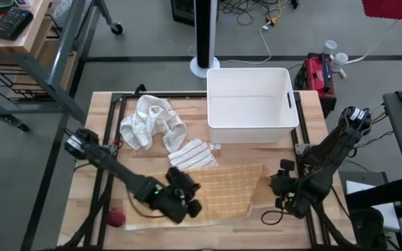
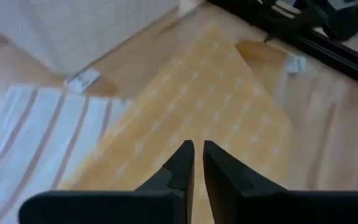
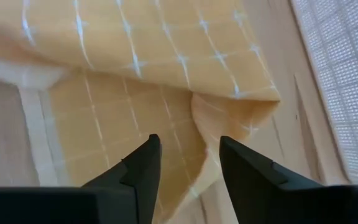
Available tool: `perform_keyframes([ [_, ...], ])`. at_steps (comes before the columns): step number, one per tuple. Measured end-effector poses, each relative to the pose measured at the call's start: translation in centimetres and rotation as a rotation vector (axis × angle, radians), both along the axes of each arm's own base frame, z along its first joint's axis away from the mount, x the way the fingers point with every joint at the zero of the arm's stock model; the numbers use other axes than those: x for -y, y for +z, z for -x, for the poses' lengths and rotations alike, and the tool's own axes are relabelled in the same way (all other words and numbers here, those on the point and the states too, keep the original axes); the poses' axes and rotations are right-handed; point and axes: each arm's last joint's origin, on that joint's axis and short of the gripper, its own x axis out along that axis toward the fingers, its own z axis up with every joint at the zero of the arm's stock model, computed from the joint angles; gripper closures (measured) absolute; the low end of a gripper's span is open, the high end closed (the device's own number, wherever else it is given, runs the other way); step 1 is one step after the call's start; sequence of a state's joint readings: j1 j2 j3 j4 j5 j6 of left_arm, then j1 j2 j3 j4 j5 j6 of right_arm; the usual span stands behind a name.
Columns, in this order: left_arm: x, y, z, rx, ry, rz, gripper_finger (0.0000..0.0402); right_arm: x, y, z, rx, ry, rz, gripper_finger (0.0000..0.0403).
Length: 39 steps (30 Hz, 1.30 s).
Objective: Fold towel
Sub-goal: Fold the yellow squared towel
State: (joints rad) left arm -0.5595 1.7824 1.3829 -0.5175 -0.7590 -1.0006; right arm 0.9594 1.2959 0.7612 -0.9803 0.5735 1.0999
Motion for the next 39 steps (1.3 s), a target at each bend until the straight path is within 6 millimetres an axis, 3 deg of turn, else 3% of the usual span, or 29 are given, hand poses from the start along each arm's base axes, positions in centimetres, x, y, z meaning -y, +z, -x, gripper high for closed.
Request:
perform_keyframes([
  [10, -4.1, -5.2, -7.3, 0.025, -0.107, 0.015, 0.0375, 0.1, 0.0, -1.3, 0.085, -0.022, -0.043, 0.0252],
  [18, -5.6, -7.5, -10.8, 0.045, -0.150, -0.024, 0.0379, 1.1, -2.1, -1.6, 0.053, -0.020, -0.021, 0.0257],
  [24, -6.5, -9.2, -12.2, -0.003, -0.151, -0.060, 0.0380, 1.9, -4.1, -1.9, -0.004, -0.054, 0.012, 0.0249],
  [29, -7.3, -10.2, -12.1, -0.048, -0.134, -0.061, 0.0380, 1.9, -5.1, -2.8, -0.044, -0.050, 0.018, 0.0255],
  [39, -7.8, -10.6, -11.8, -0.091, -0.100, -0.040, 0.0380, 3.3, -7.0, -4.5, -0.150, -0.145, 0.064, 0.0305],
])
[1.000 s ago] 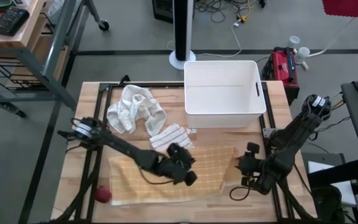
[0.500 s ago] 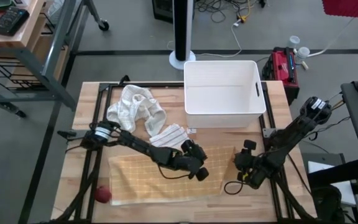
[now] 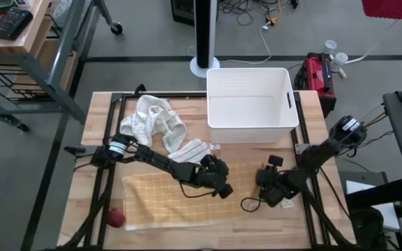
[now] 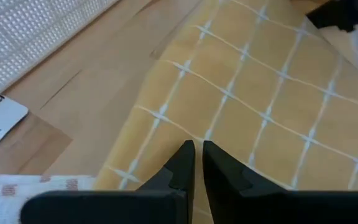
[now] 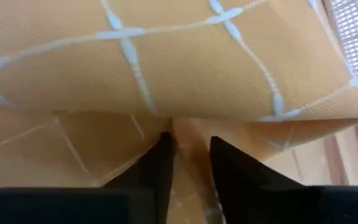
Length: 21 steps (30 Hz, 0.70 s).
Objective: Fold towel
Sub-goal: Fold the yellow squared towel
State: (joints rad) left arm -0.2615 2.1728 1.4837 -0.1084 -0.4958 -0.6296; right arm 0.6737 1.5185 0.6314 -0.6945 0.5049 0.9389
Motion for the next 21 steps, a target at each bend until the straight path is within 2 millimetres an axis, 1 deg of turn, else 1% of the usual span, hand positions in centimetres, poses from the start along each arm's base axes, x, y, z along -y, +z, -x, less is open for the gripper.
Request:
perform_keyframes([
  [3, 0.0, -0.1, 0.1, -0.014, -0.001, -0.006, 0.0380, -0.1, 0.2, -0.3, -0.024, 0.038, -0.004, 0.0359],
  [4, -0.1, -0.2, 0.3, -0.037, 0.001, -0.010, 0.0380, -0.2, 0.4, -0.4, -0.031, 0.056, -0.016, 0.0379],
  [5, -0.1, -0.5, 0.5, -0.059, 0.008, -0.009, 0.0380, -0.3, 0.8, -0.3, -0.039, 0.075, -0.035, 0.0391],
  [8, -0.4, -1.5, 1.4, -0.139, 0.060, 0.002, 0.0380, -0.9, 2.6, -0.4, 0.021, 0.102, -0.085, 0.0397],
  [11, -0.6, -2.1, 2.2, -0.187, 0.114, 0.008, 0.0380, -1.1, 4.3, 0.2, 0.073, 0.118, -0.122, 0.0400],
  [15, -0.8, -2.3, 2.7, -0.224, 0.156, 0.011, 0.0380, -1.2, 6.4, 1.2, 0.130, 0.115, -0.242, 0.0401],
  [21, -0.9, -2.3, 2.8, -0.229, 0.162, 0.016, 0.0380, -1.2, 8.8, 3.1, 0.215, 0.138, -0.372, 0.0402],
])
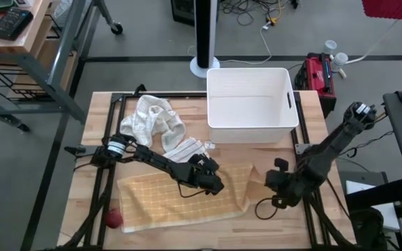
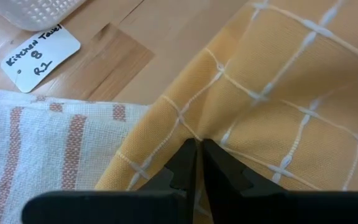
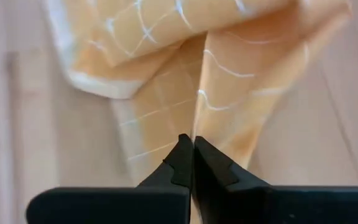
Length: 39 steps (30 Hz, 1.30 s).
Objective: Fold towel
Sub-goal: Fold the yellow squared towel
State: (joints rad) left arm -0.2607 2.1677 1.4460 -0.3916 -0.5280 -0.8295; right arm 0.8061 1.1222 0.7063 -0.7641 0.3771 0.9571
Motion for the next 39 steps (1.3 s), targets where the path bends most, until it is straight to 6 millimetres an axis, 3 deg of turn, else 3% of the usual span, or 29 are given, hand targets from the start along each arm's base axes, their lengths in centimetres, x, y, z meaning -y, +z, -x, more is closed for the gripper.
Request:
perform_keyframes([
  [5, 0.0, 0.0, 0.0, -0.005, -0.001, 0.003, 0.0380, 0.9, 1.6, 2.1, 0.023, -0.034, -0.085, 0.0402],
  [11, 0.0, 0.0, 0.0, -0.005, -0.016, 0.023, 0.0380, 2.6, 2.1, 4.4, -0.026, -0.152, -0.045, 0.0403],
  [15, 0.7, 0.4, -0.1, -0.050, -0.173, 0.181, 0.0385, 2.8, 1.9, 5.2, -0.095, -0.163, -0.040, 0.0403],
  [19, 1.6, 0.8, 0.0, -0.066, -0.277, 0.342, 0.0398, 2.4, 1.8, 5.1, -0.098, -0.110, -0.028, 0.0402],
  [24, 1.3, 1.3, -0.1, -0.030, -0.261, 0.323, 0.0398, 2.2, 2.0, 4.9, -0.081, -0.103, -0.051, 0.0380],
  [30, 1.0, 2.9, 0.2, 0.009, -0.236, 0.257, 0.0401, 2.0, 2.7, 4.7, -0.050, -0.087, -0.062, 0.0322],
  [34, 1.5, 4.2, -0.3, 0.112, -0.268, 0.244, 0.0400, 1.7, 2.9, 4.4, -0.024, -0.092, -0.071, 0.0284],
  [39, 3.1, 6.1, -1.8, 0.368, -0.357, 0.278, 0.0401, 0.0, 1.9, 3.0, 0.066, -0.037, -0.083, 0.0254],
])
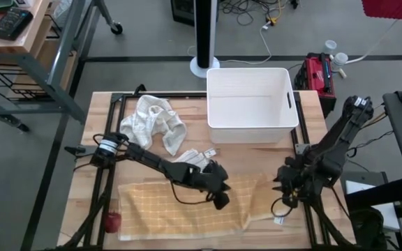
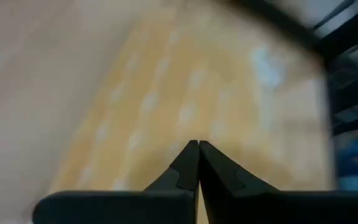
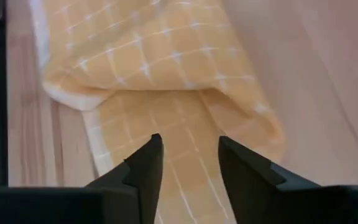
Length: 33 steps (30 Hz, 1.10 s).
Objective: Fold towel
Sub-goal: Fold the yellow squared towel
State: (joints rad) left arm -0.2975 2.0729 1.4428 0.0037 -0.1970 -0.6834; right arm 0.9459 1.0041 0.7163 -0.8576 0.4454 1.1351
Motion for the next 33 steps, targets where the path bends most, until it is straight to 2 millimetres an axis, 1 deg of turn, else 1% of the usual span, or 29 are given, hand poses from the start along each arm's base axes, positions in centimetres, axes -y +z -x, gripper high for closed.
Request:
perform_keyframes([
  [2, 0.5, 0.5, -0.2, 0.056, -0.012, -0.007, 0.0401, -0.6, -0.5, -0.8, 0.006, 0.040, 0.036, 0.0247],
  [3, 0.7, 0.5, -0.1, 0.068, -0.003, -0.042, 0.0401, -0.7, -0.8, -1.2, 0.001, 0.060, 0.065, 0.0244],
  [7, 2.0, 0.5, 0.4, 0.088, 0.024, -0.269, 0.0401, -1.8, -2.1, -2.2, 0.009, 0.225, 0.224, 0.0240],
  [9, 2.3, 0.6, 0.6, 0.094, 0.043, -0.322, 0.0401, -2.5, -2.8, -2.8, 0.022, 0.274, 0.280, 0.0242],
  [15, 2.0, 0.5, 0.5, 0.089, 0.088, -0.335, 0.0401, -4.5, -5.7, -4.4, 0.007, 0.447, 0.445, 0.0246],
  [20, 2.1, 0.5, 0.6, 0.088, 0.077, -0.346, 0.0401, -5.6, -7.7, -5.5, -0.012, 0.540, 0.608, 0.0240],
  [24, 2.0, 0.5, 0.5, 0.090, 0.079, -0.345, 0.0401, -6.4, -8.5, -6.4, 0.000, 0.541, 0.725, 0.0238],
  [27, 2.0, 0.5, 0.5, 0.089, 0.080, -0.345, 0.0401, -7.1, -8.6, -7.0, 0.005, 0.573, 0.774, 0.0238],
  [33, 2.0, 0.5, 0.5, 0.094, 0.080, -0.343, 0.0401, -8.0, -8.7, -8.1, 0.051, 0.562, 0.928, 0.0246],
])
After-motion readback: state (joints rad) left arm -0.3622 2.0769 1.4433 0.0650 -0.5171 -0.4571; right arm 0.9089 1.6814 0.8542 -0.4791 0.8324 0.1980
